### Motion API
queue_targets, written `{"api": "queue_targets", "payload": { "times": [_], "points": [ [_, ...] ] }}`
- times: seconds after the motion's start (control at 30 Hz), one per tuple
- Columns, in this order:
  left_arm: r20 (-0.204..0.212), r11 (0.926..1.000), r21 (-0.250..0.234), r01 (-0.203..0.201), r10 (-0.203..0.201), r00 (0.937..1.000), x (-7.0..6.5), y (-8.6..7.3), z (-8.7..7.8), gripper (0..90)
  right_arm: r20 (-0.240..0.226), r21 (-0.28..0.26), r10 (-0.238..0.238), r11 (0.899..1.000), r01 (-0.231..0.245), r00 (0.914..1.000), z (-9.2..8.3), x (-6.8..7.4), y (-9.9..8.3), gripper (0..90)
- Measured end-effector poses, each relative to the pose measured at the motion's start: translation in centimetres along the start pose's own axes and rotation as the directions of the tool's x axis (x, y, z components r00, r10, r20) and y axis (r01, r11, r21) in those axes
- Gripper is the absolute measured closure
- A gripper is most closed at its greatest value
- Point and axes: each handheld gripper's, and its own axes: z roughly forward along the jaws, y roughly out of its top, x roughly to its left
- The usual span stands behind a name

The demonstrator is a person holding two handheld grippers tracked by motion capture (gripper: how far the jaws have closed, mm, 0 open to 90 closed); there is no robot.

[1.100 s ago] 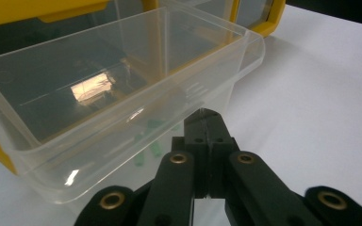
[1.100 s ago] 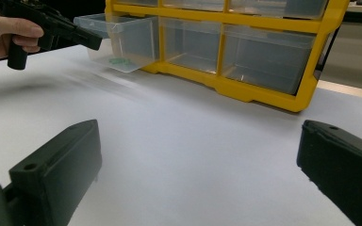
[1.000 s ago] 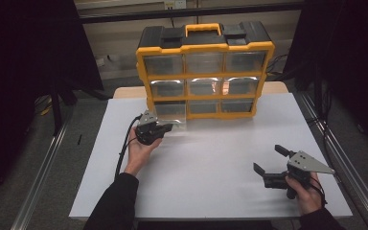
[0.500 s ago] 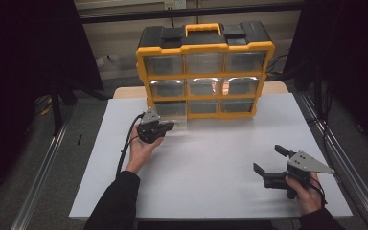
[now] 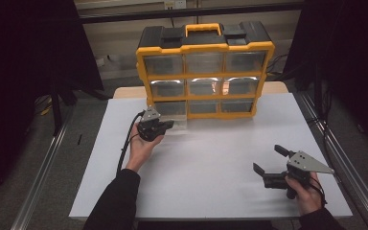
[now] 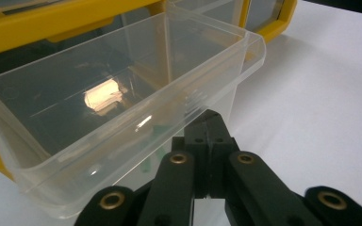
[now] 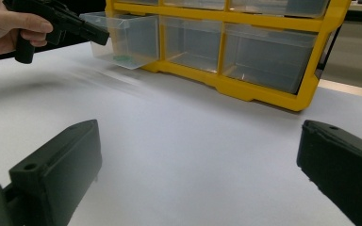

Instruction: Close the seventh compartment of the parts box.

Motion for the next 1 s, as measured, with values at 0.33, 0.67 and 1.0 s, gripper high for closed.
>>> {"api": "queue_targets", "payload": {
  "times": [0.33, 0.67, 1.0],
  "points": [
    [-0.009, 1.0, 0.001, -0.004, 0.004, 1.0, 0.1, 0.1, 0.4, 90.0, -0.003, 0.002, -0.003, 1.0, 0.003, 1.0, 0.0, 0.0, 0.0, 0.4],
    [-0.029, 1.0, 0.006, -0.007, 0.007, 0.9996, 0.3, 0.3, 0.7, 90.0, -0.003, 0.001, -0.001, 1.0, 0.001, 1.0, 0.0, 0.0, 0.0, 0.4],
    [-0.02, 0.9997, 0.013, -0.021, 0.021, 0.9996, 0.1, 0.7, 1.3, 90.0, -0.005, 0.002, -0.007, 1.0, 0.007, 1.0, 0.0, 0.0, 0.0, 0.4]
  ]
}}
